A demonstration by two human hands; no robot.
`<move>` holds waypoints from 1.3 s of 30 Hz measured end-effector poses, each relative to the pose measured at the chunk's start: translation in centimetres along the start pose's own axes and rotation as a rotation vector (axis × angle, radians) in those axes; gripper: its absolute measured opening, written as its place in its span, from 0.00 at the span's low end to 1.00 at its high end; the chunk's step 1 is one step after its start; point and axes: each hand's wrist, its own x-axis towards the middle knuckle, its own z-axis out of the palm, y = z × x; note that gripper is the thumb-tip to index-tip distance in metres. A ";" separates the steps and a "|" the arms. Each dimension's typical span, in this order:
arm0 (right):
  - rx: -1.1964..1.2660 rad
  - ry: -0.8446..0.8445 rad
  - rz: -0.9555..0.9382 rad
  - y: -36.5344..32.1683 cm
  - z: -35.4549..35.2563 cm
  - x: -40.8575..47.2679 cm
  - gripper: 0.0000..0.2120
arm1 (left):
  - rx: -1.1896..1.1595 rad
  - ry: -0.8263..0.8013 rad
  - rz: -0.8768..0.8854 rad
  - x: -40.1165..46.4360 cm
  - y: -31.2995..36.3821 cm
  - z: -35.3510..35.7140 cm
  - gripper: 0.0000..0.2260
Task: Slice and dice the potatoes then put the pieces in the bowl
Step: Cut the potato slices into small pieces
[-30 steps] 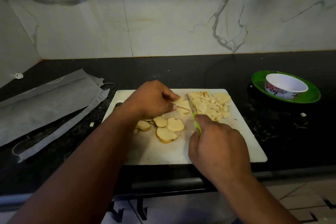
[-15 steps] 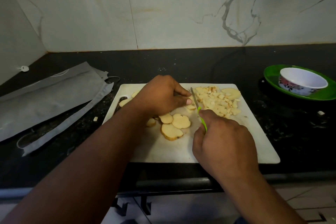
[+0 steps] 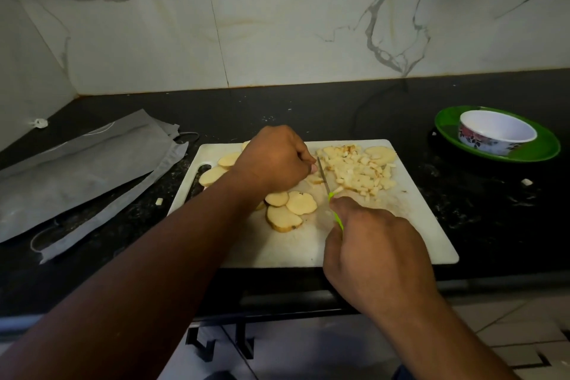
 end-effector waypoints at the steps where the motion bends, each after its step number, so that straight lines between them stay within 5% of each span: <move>1: -0.011 -0.015 0.001 0.1 -0.2 -0.5 0.16 | 0.006 -0.002 0.007 0.0 0.0 0.0 0.05; 8: -0.005 0.029 0.044 0.8 -1.7 -0.9 0.15 | 0.018 -0.151 0.069 -0.3 -1.3 -1.3 0.12; 13: 0.020 0.045 0.038 0.4 -1.3 0.7 0.14 | 0.075 -0.176 0.106 -0.7 -1.3 -1.5 0.30; 20: 0.140 0.076 0.090 1.4 -0.4 1.2 0.17 | 0.083 -0.110 0.074 -0.6 -0.5 -1.1 0.22; 30: 0.158 0.064 0.062 0.8 -0.2 1.8 0.17 | 0.035 -0.087 0.089 -0.7 -1.5 -2.3 0.25; 39: 0.057 0.025 0.038 -0.3 0.7 2.9 0.11 | 0.107 -0.145 0.097 0.0 -1.1 -1.7 0.10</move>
